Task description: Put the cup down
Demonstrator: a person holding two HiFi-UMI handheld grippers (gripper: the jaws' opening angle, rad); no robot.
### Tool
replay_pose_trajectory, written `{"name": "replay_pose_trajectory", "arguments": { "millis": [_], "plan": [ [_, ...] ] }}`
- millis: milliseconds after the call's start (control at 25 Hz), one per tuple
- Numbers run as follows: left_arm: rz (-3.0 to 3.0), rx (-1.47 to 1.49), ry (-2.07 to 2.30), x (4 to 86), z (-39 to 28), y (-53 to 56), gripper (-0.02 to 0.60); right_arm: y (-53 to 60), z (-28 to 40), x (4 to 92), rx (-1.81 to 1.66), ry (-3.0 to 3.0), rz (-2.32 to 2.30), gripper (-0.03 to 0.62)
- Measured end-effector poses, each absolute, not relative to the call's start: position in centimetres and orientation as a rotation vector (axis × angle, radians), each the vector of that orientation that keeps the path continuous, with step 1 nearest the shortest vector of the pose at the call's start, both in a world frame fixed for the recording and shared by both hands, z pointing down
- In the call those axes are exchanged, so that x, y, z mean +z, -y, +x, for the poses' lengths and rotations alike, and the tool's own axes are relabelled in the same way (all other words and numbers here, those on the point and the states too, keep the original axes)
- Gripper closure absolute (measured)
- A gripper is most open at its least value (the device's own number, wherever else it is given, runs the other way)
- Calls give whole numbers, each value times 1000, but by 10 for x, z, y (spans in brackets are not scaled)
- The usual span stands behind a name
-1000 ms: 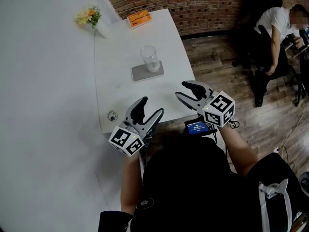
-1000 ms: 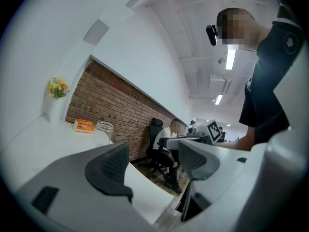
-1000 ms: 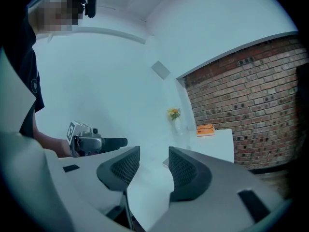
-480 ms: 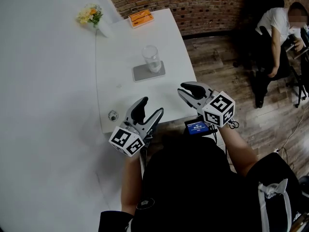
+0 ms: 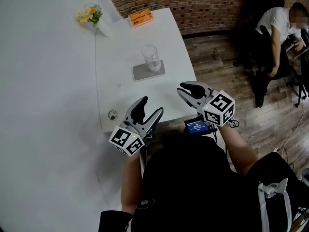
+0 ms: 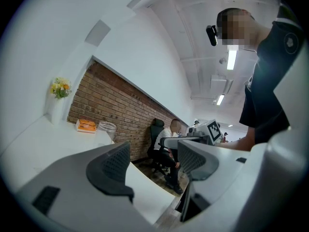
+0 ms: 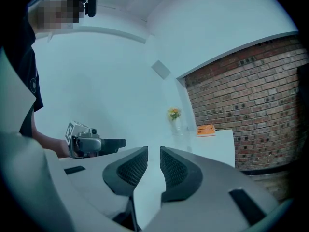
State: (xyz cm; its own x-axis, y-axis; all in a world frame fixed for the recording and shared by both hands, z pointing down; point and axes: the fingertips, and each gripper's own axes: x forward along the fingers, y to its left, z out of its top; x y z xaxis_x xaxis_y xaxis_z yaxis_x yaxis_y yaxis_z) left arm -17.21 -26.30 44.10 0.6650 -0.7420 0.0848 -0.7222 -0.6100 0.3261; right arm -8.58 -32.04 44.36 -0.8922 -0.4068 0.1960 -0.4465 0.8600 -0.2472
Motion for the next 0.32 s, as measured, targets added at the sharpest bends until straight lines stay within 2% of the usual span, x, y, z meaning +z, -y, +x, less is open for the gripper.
{"name": "replay_pose_trajectory", "arguments": {
  "millis": [320],
  "plan": [
    [2552, -88, 1158, 440, -173, 264, 267, 322, -86, 443, 430, 2892, 671, 505]
  ]
}}
